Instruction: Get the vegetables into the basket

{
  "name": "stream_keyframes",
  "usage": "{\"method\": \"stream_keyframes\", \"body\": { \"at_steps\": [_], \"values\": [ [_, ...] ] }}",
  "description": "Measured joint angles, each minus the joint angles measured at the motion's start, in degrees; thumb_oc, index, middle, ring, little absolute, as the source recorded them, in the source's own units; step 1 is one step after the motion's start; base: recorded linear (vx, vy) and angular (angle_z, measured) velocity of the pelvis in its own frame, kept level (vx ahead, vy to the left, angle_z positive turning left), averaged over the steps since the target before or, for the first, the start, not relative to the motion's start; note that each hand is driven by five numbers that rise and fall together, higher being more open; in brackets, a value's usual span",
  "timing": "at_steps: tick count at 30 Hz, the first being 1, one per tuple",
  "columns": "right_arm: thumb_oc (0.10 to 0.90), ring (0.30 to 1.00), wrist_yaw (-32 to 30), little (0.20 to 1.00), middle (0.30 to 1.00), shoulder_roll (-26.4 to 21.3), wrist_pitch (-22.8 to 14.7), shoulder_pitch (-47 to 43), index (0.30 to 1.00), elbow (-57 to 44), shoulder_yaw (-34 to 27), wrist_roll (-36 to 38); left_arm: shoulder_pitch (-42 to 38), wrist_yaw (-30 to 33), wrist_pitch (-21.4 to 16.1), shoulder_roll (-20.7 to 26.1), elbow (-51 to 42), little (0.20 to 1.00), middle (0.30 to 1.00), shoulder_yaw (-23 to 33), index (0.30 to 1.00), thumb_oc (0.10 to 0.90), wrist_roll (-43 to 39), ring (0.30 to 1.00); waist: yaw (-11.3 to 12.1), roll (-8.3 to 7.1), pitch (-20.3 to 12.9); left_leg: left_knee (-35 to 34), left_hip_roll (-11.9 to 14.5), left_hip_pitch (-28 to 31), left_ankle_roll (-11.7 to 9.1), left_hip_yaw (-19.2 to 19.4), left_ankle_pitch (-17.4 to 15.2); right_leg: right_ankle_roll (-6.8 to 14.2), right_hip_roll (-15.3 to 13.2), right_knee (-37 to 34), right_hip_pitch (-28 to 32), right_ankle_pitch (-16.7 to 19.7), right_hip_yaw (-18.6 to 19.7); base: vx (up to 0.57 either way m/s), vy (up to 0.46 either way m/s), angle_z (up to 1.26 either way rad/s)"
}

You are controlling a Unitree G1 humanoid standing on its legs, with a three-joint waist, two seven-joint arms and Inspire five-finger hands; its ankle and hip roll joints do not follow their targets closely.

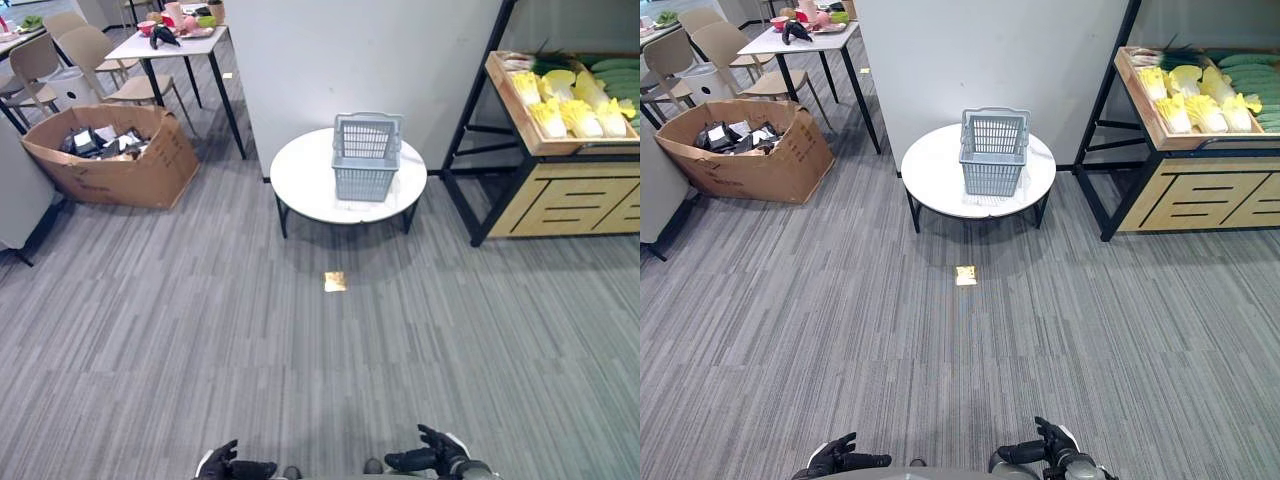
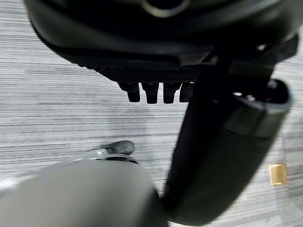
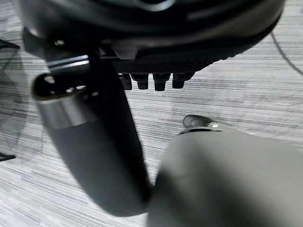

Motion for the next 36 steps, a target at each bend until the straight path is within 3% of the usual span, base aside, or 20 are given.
{"method": "stream_keyframes", "body": {
  "at_steps": [16, 36],
  "values": [
    [0.900, 1.000, 0.18, 1.000, 1.000, -0.06, -0.15, -0.44, 1.000, 0.29, -0.11, 2.13, -0.48, 0.32, -0.47, 0.37, -0.21, 1.000, 1.000, 0.07, 1.000, 0.900, -0.18, 1.000, -0.14, -0.73, 2.12, -1.37, 0.05, 1.58, -0.08, 0.84, 0.05, 0.15, 0.47, -3.45, 2.20, 1.41, 0.72, 0.00, -0.012, -0.02],
    [0.900, 1.000, -0.66, 1.000, 1.000, -0.09, 0.43, -0.42, 1.000, 1.79, -0.11, 1.94, -0.41, 0.42, 0.17, 0.70, 0.29, 1.000, 1.000, 0.10, 1.000, 0.900, 0.40, 1.000, -0.09, -1.58, 0.67, -2.01, 0.03, 3.19, -0.11, 1.59, 0.07, 0.21, 0.60, -4.23, 3.50, 1.86, 1.48, 0.00, -0.001, -0.02]
  ]
}}
